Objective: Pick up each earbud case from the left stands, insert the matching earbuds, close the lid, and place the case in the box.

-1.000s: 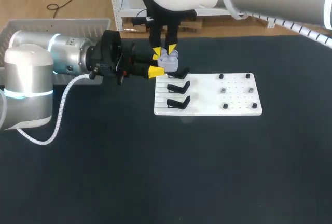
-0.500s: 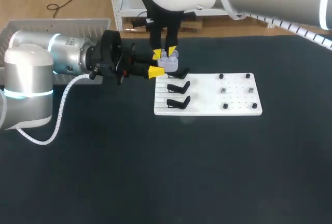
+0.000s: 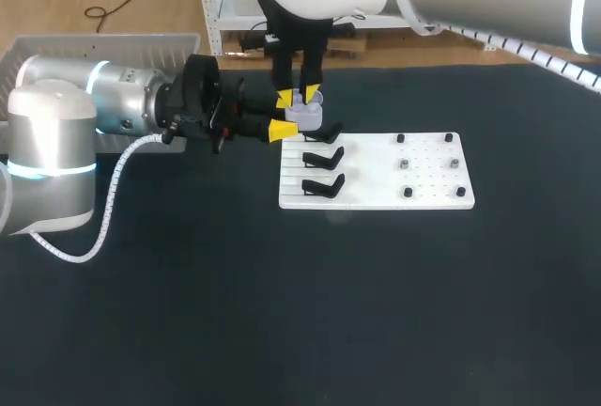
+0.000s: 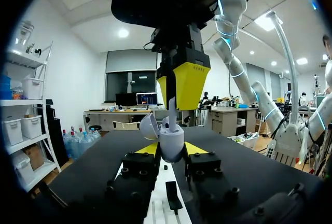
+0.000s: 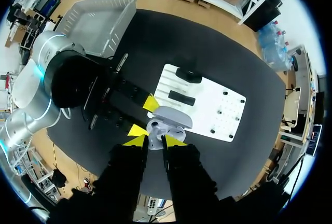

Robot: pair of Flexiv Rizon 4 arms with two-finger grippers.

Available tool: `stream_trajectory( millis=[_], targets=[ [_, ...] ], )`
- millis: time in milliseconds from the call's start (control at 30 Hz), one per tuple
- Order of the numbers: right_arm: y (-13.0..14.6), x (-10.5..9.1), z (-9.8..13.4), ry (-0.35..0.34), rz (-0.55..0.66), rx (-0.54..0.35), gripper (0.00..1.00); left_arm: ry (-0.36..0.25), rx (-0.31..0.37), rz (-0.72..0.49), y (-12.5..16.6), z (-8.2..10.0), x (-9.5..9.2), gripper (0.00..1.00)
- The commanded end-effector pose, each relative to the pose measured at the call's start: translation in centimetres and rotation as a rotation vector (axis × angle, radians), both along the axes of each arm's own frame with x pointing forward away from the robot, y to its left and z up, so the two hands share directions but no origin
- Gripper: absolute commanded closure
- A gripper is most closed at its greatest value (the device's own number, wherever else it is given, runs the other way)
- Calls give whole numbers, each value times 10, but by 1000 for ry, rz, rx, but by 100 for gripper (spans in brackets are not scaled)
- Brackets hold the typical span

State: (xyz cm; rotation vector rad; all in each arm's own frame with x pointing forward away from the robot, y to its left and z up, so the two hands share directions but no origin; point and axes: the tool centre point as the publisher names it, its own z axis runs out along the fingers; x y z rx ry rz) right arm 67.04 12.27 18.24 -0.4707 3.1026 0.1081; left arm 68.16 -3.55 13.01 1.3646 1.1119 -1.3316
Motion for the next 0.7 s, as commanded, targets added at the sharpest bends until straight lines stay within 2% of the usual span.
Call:
stream_trajectory(
  millis=[33,700],
  targets=[
    [0,1,0,-5,0,3,100,-3,-1,5,0,0,-2,100],
    [3,4,-5,6,10,10,100,-3,-1,5,0,0,-2,100]
  ],
)
